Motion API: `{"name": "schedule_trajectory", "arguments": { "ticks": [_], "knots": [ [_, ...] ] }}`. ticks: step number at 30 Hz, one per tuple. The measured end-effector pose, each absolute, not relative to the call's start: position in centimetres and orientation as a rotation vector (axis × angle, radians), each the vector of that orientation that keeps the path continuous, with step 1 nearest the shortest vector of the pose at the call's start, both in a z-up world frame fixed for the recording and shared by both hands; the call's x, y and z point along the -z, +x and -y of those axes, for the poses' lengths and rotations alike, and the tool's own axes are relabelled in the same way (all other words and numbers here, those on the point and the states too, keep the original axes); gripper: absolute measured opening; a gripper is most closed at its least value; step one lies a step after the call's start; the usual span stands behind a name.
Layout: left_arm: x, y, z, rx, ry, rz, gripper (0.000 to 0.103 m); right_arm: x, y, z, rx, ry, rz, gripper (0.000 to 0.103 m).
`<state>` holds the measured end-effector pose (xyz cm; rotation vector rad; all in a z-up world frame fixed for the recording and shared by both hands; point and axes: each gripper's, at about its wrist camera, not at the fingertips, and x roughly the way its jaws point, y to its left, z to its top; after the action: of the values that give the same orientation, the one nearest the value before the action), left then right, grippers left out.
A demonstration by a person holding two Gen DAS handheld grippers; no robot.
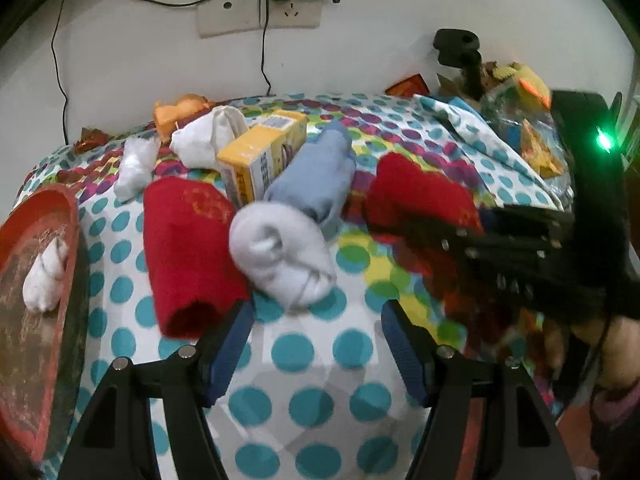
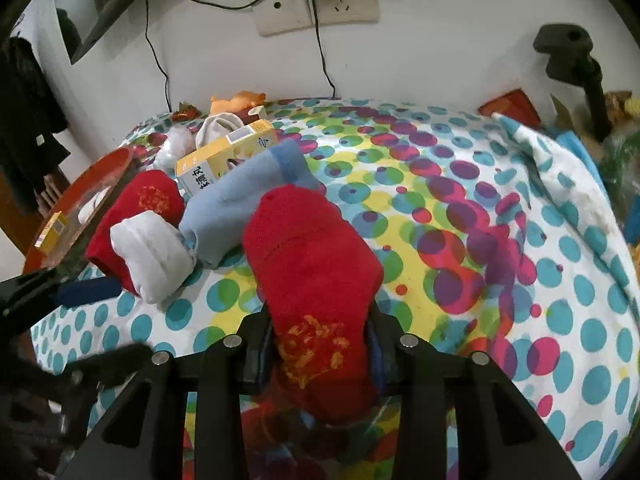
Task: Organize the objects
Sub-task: 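Grasp the red embroidered sock with the right tool while the left tool reaches a white sock, then close the left tool on the rolled white sock and lift it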
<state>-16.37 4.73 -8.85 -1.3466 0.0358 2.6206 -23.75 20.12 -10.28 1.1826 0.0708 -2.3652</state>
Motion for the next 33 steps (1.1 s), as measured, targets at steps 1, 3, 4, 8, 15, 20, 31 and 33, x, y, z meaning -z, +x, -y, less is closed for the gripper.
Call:
{"name": "schedule_trajectory", "arguments": {
  "ticks": [1,3,4,8,15,20,31,33],
  "knots": [
    [8.8,-16.7,-4.7,-2.627,-1.348,-0.038,0.069,10.2,-23.8,-20.0,2.365,1.181,-0.076,0.036],
    [8.6,-17.6,-4.7,-2.649,-1.346,-0.062,0.069,10.2,-23.7,-20.0,2.366,1.183,-0.089,0.038],
    [8.5,-17.9,-4.7,-2.657,-1.342,-0.066,0.069,10.2,-23.7,-20.0,2.365,1.183,-0.091,0.038],
    [8.4,-19.5,-4.4,-2.666,-1.347,-0.082,0.069,10.1,-23.9,-20.1,2.360,1.183,-0.074,0.039],
    [9.2,-20.8,-4.7,-2.669,-1.362,-0.112,0.069,10.2,-23.9,-20.1,2.359,1.183,-0.071,0.039],
    [9.9,-20.5,-4.9,-2.681,-1.341,-0.153,0.069,10.2,-24.0,-20.1,2.355,1.183,-0.052,0.039],
    [9.9,-20.2,-3.9,-2.677,-1.307,-0.101,0.053,10.3,-24.1,-20.2,2.348,1.181,-0.033,0.043],
    [9.8,-19.8,-4.1,-2.674,-1.297,-0.108,0.052,10.3,-24.1,-20.1,2.349,1.181,-0.033,0.043]
  ]
}}
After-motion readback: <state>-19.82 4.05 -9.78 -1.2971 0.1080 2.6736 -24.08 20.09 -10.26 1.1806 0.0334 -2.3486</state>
